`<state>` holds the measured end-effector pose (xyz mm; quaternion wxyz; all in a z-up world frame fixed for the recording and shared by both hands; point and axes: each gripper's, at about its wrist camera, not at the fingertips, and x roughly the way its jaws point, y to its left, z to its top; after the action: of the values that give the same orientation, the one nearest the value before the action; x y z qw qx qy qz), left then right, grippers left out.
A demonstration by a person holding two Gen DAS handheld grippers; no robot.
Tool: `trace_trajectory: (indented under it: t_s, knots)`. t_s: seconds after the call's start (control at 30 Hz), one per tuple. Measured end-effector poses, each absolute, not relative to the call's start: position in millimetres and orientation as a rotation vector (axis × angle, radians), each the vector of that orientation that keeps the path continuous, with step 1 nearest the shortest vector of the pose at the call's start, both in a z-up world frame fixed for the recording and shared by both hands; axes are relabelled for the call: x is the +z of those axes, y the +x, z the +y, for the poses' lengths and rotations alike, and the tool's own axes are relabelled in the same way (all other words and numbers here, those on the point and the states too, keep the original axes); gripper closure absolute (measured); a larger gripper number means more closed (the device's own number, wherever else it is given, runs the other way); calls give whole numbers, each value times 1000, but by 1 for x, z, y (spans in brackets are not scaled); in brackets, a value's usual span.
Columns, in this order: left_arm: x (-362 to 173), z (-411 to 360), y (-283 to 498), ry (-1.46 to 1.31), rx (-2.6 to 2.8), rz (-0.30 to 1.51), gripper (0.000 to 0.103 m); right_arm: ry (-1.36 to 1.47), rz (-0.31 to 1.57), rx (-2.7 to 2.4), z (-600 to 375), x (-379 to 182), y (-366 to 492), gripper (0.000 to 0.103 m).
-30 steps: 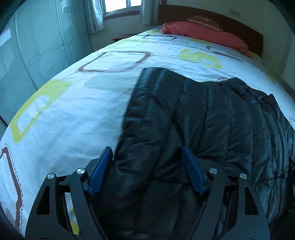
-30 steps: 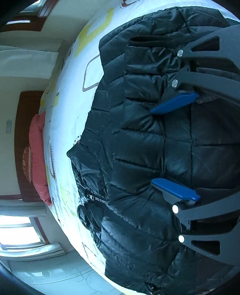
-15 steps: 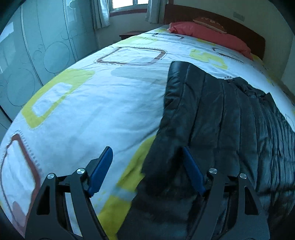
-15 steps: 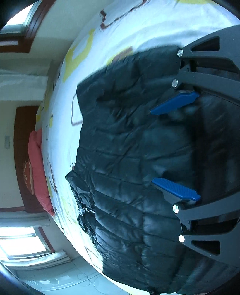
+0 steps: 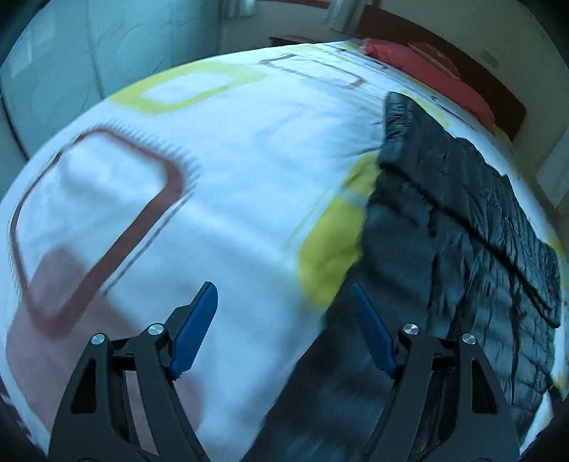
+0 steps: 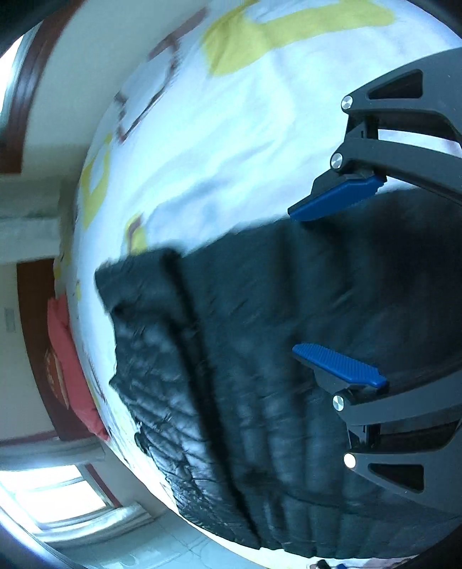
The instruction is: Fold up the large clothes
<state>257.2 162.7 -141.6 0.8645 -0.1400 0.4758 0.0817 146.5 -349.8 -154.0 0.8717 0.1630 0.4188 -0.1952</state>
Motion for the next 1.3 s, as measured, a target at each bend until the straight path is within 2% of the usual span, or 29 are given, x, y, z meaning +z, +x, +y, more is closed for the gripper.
trace_trajectory:
  t_s: [0.23, 0.7, 1.17, 1.3]
  knots:
    - [-152, 206, 176, -555, 159, 1017, 27, 597, 865, -407, -365, -173, 51, 32]
    - [-164, 200, 83, -819, 3, 1001, 29, 880, 796, -202, -319, -182, -38, 32]
    - [-171, 180, 89, -856, -137, 971, 34, 999, 713, -116, -313, -188, -34, 32]
    - [-171, 184, 81, -862, -169, 982, 38, 996, 725, -102, -313, -188, -41, 39]
